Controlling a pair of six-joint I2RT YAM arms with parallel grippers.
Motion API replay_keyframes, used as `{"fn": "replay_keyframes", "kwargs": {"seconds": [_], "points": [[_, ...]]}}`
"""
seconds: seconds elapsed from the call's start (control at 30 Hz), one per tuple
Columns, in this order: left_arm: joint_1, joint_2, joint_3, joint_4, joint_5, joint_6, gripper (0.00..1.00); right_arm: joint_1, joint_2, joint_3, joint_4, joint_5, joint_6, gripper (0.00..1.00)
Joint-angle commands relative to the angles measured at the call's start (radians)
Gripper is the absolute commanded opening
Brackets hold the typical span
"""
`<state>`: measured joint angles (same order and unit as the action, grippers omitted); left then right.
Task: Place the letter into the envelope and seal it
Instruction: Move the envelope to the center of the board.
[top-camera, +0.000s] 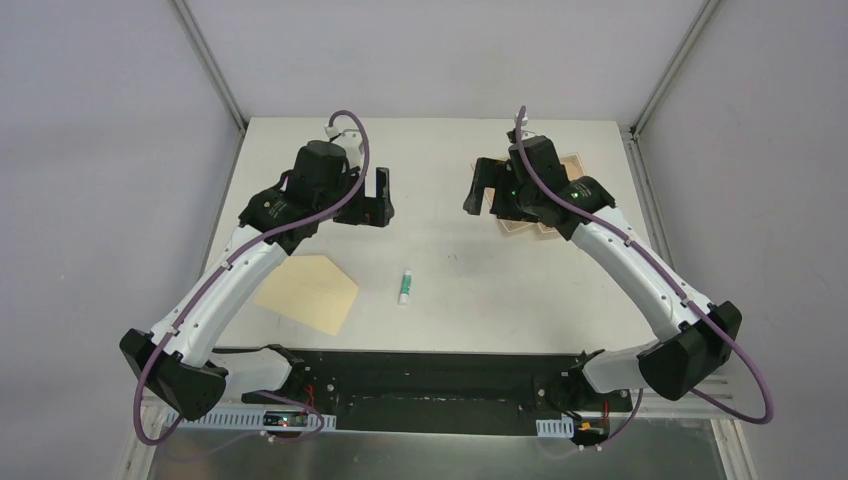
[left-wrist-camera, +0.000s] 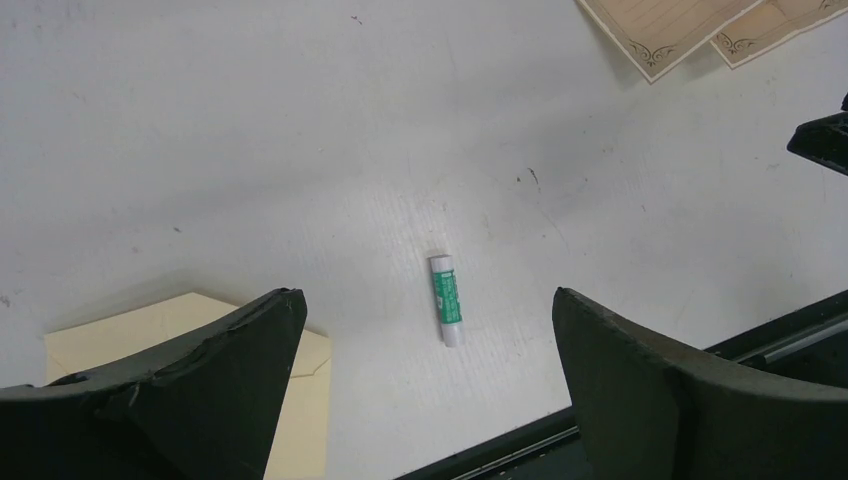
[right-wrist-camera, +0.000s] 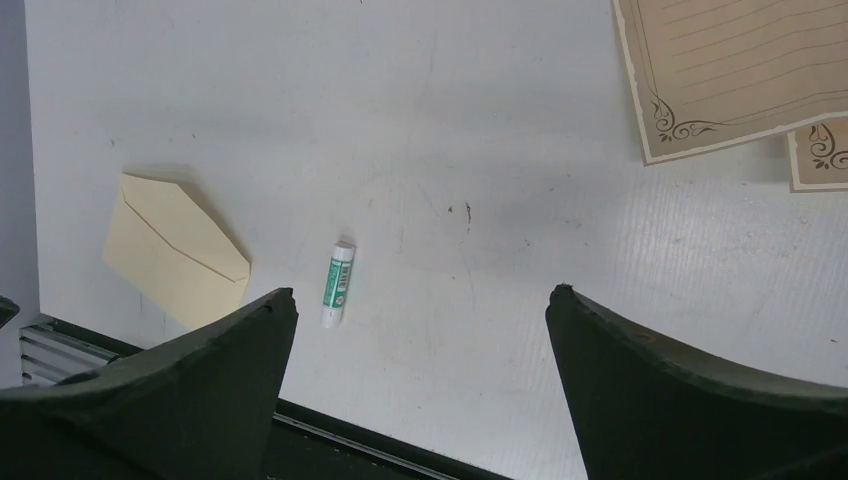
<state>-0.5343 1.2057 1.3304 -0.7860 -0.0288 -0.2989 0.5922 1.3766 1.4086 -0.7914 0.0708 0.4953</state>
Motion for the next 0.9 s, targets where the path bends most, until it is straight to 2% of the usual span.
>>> {"fn": "replay_keyframes", "kwargs": {"seconds": [0.0, 0.33, 0.63, 0.87], "points": [[0.014, -0.033, -0.007, 0.024, -0.037, -0.012, 0.99, -0.005, -0.036, 0.002, 0.035, 0.003, 0.008, 1.00], [0.016, -0.035, -0.014, -0.017, -0.129, -0.042, 0.99, -0.005, -0.024, -0.011, 0.044, -0.014, 0.015, 1.00], [0.042, -0.050, -0.048, -0.053, -0.209, -0.130, 0.99, -0.002, 0.004, -0.017, 0.050, -0.038, 0.019, 1.00], [0.143, -0.053, -0.125, -0.116, -0.225, -0.286, 0.99, -0.002, 0.019, -0.037, 0.057, -0.050, 0.012, 1.00]]}}
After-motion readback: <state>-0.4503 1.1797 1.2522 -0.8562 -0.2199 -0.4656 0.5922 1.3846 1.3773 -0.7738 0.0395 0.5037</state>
